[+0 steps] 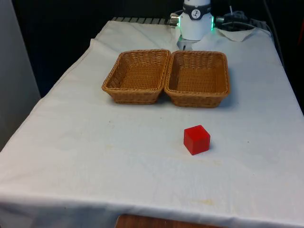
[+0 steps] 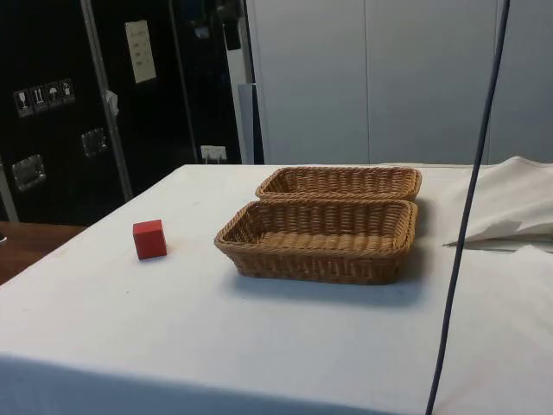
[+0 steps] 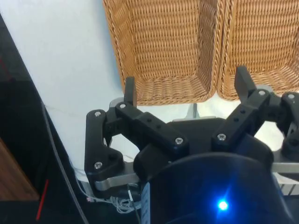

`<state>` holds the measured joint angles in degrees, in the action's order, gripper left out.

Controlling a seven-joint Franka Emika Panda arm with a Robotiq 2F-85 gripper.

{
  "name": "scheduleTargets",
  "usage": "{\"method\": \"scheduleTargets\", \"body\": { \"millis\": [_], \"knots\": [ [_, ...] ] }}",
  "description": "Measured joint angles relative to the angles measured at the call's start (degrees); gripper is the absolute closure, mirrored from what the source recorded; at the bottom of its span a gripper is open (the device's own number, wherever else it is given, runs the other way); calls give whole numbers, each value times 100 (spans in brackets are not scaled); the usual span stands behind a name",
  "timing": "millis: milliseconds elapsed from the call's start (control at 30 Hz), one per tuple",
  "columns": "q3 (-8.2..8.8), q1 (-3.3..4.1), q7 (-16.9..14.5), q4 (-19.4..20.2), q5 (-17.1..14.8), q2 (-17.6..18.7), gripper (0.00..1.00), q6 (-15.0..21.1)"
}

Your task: Pick up the red cube and place it into the right basket.

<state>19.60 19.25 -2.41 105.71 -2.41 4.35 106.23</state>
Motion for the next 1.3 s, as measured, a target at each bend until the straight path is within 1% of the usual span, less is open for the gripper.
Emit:
{"method": "scheduleTargets", "body": {
  "millis": [33,167,300,333,367,500,633,667,833,1133,1167,1300],
  "knots": [
    [0,0,0,0,0,0,0,0],
    [-46,0,69,-223,0,189,0,0],
    [-74,6,109,-481,-6,424,0,-11],
    [-97,6,120,-596,-17,533,0,-11],
    [-97,6,120,-596,-17,533,0,-11],
    [-103,6,120,-802,-46,728,0,-11],
    [-115,6,80,-1089,-80,1008,0,-6],
    [-115,6,80,-1089,-80,1008,0,-6],
    [-115,6,-34,-1369,-120,1306,0,17],
    [-132,6,-201,-1427,-120,1473,0,252],
    [-132,6,-258,-1415,-120,1495,0,332],
    [-138,6,-355,-1398,-120,1530,0,441]
  ]
}}
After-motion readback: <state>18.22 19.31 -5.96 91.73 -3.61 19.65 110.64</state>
